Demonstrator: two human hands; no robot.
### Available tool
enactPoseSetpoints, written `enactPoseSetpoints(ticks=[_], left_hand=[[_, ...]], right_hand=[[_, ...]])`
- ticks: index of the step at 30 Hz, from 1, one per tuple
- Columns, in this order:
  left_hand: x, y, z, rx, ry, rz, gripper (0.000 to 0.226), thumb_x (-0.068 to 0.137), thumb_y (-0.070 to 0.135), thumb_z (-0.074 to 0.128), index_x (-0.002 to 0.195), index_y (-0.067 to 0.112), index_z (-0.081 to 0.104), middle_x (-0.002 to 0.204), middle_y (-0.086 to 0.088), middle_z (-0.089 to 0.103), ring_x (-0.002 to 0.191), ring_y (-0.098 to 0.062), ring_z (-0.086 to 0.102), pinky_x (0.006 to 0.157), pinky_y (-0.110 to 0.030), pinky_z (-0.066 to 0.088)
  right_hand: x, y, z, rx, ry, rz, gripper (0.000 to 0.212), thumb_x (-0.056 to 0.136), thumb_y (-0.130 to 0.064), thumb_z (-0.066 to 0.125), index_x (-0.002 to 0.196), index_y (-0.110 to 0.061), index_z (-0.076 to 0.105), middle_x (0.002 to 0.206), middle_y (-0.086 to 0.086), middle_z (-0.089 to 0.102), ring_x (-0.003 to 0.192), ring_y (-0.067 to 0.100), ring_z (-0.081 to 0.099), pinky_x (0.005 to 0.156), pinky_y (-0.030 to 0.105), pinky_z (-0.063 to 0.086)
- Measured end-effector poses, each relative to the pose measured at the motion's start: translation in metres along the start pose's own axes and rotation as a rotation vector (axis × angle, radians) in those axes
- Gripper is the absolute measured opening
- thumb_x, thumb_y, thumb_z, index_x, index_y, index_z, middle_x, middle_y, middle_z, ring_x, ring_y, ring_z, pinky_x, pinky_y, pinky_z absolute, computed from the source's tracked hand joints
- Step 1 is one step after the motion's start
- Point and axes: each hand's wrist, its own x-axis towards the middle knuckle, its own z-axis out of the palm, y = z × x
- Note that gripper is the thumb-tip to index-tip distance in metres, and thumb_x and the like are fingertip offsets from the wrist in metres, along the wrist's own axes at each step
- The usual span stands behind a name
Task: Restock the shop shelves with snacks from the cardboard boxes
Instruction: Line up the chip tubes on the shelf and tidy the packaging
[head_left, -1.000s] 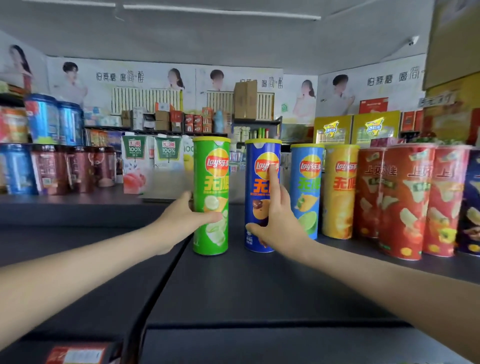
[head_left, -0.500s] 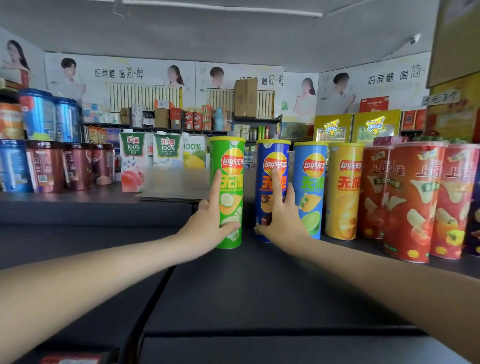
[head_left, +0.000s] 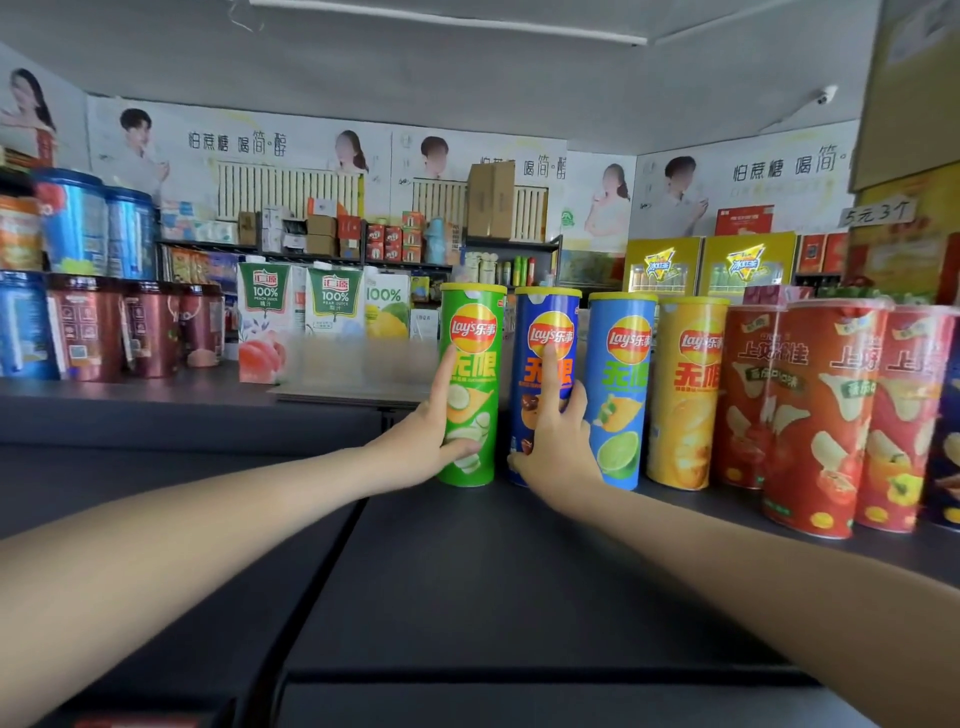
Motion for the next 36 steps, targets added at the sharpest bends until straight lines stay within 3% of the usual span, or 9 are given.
enactPoseSetpoints(ticks=[5,12,18,22,26,29,32,36], left_hand=[[0.003,-0.002,-0.003,-0.033,-0.07,-0.001,0.105,0.095,0.014,0.058,0.139,0.04,-0.034,0.157,0.002,0.022,0.124,-0.003,0.04,0.101,-0.02,0.035],[0.01,-0.005,0.002,-0.042,-0.068,-0.004,0.106,0.095,0.012,0.058,0.138,0.04,-0.035,0.158,0.002,0.017,0.128,-0.003,0.036,0.105,-0.025,0.033],[0.008,-0.007,0.004,-0.002,-0.03,-0.006,0.103,0.095,0.013,0.057,0.142,0.032,-0.032,0.157,0.002,0.019,0.126,-0.001,0.034,0.103,-0.019,0.03],[0.003,-0.005,0.007,0.062,0.034,-0.018,0.106,0.094,0.016,0.06,0.143,0.033,-0.032,0.155,-0.005,0.024,0.126,-0.011,0.044,0.1,-0.023,0.036],[-0.012,0.008,0.003,0.143,0.035,-0.097,0.113,0.089,0.019,0.066,0.143,0.032,-0.032,0.155,-0.012,0.018,0.13,-0.021,0.042,0.107,-0.03,0.036],[-0.034,0.032,-0.008,0.25,-0.017,-0.227,0.094,0.089,0.028,0.066,0.152,0.025,-0.003,0.147,-0.012,0.032,0.123,-0.025,0.047,0.1,-0.031,0.04],[-0.066,0.062,-0.021,0.324,-0.008,-0.305,0.055,0.091,0.033,0.063,0.138,0.014,0.043,0.134,-0.008,0.052,0.117,-0.022,0.052,0.095,-0.03,0.044],[-0.126,0.088,-0.026,0.291,0.066,-0.393,0.044,0.09,0.034,0.063,0.128,0.013,0.056,0.128,-0.006,0.058,0.115,-0.021,0.054,0.097,-0.029,0.044]], right_hand=[[0.0,0.005,0.007,0.05,0.042,0.009,0.116,0.084,-0.007,0.069,0.144,-0.043,-0.024,0.154,0.011,0.007,0.129,0.04,0.035,0.102,0.05,0.04],[-0.001,0.004,0.01,0.045,0.077,0.036,0.116,0.082,-0.007,0.071,0.149,-0.039,-0.018,0.152,0.01,0.01,0.129,0.039,0.035,0.102,0.053,0.041],[-0.003,0.0,0.01,0.009,0.078,0.054,0.114,0.084,-0.009,0.07,0.149,-0.036,-0.018,0.153,0.009,0.009,0.131,0.039,0.034,0.102,0.053,0.041],[-0.009,-0.006,0.003,0.002,0.1,0.056,0.112,0.082,-0.004,0.07,0.151,-0.032,-0.014,0.153,0.01,0.012,0.136,0.037,0.028,0.102,0.048,0.04],[-0.017,-0.021,-0.015,-0.002,0.125,0.114,0.101,0.081,0.002,0.067,0.154,-0.02,0.0,0.148,0.015,0.022,0.136,0.034,0.025,0.1,0.041,0.038],[-0.026,-0.033,-0.031,0.005,0.084,0.1,0.082,0.082,0.003,0.063,0.149,-0.01,0.019,0.142,0.019,0.031,0.131,0.036,0.029,0.101,0.038,0.033],[-0.041,-0.047,-0.051,0.114,-0.008,0.119,0.054,0.084,0.002,0.058,0.135,-0.003,0.042,0.133,0.019,0.047,0.119,0.033,0.045,0.086,0.03,0.037],[-0.082,-0.071,-0.071,0.254,-0.056,0.065,0.032,0.087,-0.006,0.058,0.119,-0.006,0.061,0.116,0.01,0.064,0.107,0.025,0.057,0.076,0.018,0.035]])
